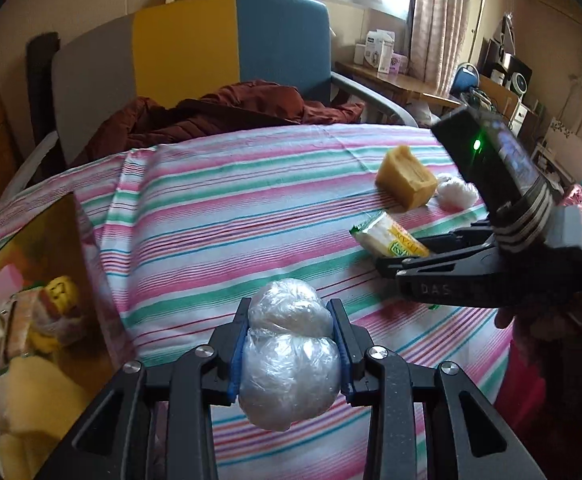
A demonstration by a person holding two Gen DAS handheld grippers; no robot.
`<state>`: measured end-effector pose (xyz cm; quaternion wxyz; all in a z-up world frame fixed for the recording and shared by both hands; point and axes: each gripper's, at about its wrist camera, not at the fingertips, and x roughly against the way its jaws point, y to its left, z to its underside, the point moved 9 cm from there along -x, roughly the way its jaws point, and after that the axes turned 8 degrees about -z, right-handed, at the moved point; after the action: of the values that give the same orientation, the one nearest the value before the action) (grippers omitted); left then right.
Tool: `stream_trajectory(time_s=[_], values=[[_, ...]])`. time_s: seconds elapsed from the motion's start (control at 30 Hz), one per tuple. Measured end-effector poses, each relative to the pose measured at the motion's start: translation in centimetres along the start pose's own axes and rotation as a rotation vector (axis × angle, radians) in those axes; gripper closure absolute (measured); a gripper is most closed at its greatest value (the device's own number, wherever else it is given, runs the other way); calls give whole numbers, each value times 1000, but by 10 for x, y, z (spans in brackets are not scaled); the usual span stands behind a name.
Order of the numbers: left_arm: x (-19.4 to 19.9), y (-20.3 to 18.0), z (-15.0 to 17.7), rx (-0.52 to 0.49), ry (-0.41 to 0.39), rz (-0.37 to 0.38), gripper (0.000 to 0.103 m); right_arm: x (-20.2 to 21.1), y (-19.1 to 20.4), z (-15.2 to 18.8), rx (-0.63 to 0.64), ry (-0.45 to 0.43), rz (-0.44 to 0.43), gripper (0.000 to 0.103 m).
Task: Organize objects
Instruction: 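Carry cotton balls and cracker packet to the gold tray and release inside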
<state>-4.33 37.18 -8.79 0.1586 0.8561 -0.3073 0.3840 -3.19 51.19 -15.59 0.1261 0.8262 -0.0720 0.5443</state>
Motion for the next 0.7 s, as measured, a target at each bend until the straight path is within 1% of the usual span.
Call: stream_trajectory(time_s=[0.13,0.37,0.53,0.7], values=[[21,26,4,37,-18,-19,66,-11,12,1,33,24,0,55],[45,86,13,138,-25,-83,66,-7,36,3,76,32,-21,55],[66,131,21,214,-53,-134,66,11,68,-1,118,1,-58,55],[82,171,34,280,-69,-183,66,30,115,-7,149,-43,-133,55]])
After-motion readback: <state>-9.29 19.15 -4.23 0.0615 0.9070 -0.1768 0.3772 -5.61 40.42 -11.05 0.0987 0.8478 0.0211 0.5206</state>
